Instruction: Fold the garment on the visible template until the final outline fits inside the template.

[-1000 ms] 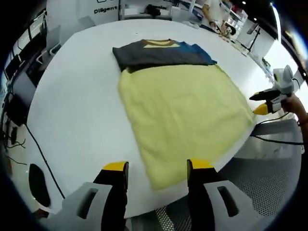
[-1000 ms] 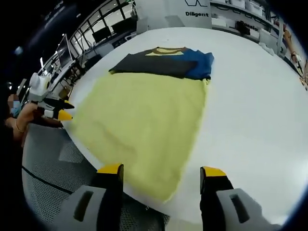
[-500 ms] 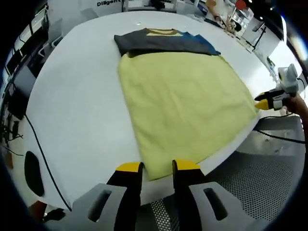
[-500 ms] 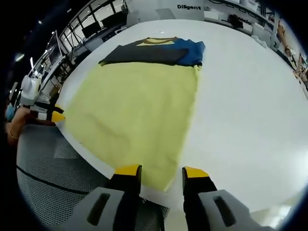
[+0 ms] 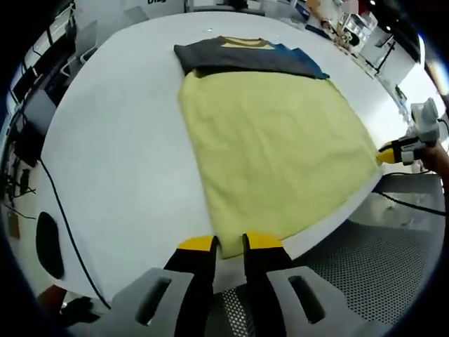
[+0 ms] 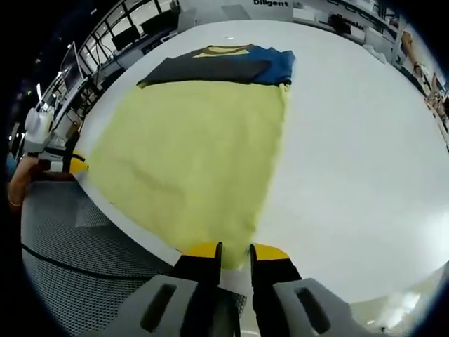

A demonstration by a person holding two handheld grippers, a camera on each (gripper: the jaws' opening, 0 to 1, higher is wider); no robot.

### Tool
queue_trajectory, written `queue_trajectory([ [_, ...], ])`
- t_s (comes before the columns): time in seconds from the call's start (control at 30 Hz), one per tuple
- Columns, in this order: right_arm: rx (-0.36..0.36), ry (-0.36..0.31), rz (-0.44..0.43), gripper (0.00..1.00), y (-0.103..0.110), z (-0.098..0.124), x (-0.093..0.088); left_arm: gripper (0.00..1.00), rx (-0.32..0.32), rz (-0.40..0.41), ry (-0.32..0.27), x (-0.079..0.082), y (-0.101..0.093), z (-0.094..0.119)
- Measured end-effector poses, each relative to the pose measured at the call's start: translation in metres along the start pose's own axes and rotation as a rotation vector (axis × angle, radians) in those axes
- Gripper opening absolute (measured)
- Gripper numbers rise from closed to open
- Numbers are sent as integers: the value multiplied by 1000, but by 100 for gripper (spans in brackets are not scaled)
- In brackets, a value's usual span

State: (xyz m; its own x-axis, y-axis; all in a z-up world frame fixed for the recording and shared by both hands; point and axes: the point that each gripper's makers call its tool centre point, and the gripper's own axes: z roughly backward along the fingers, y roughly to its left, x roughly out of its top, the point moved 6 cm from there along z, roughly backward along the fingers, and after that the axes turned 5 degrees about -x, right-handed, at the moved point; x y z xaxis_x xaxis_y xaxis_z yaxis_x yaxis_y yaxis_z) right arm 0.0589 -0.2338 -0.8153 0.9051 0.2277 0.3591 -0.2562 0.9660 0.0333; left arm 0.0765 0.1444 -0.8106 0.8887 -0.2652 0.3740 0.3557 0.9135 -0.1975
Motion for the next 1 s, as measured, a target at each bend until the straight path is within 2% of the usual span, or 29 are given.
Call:
queue_trajectory([
  [0.23,4,14,-8,0,0,-1,0,10,1,15,8,-2,4,0],
  [0.37,6,18,-15,0,-1,-2,1,5,-25,32,14,-1,4,-1],
  [0.4,9,18,-12,0,-1,-2,0,4,-58,41,18,-1,1,-2],
  [0.43,10,18,0,0,-1,-2,0,4,-39,38,16,-1,2,-2],
  [0.53,0,20,50,0,-3,0,-1,4,-35,3,32,-2,0,-1],
  [0.67,-5,29,72,0,-2,1,-1,4,-29,-34,57,-4,-3,0],
  [1.0,0,81,104,0,-6,11,-5,4,-58,-81,135,-15,-11,3],
])
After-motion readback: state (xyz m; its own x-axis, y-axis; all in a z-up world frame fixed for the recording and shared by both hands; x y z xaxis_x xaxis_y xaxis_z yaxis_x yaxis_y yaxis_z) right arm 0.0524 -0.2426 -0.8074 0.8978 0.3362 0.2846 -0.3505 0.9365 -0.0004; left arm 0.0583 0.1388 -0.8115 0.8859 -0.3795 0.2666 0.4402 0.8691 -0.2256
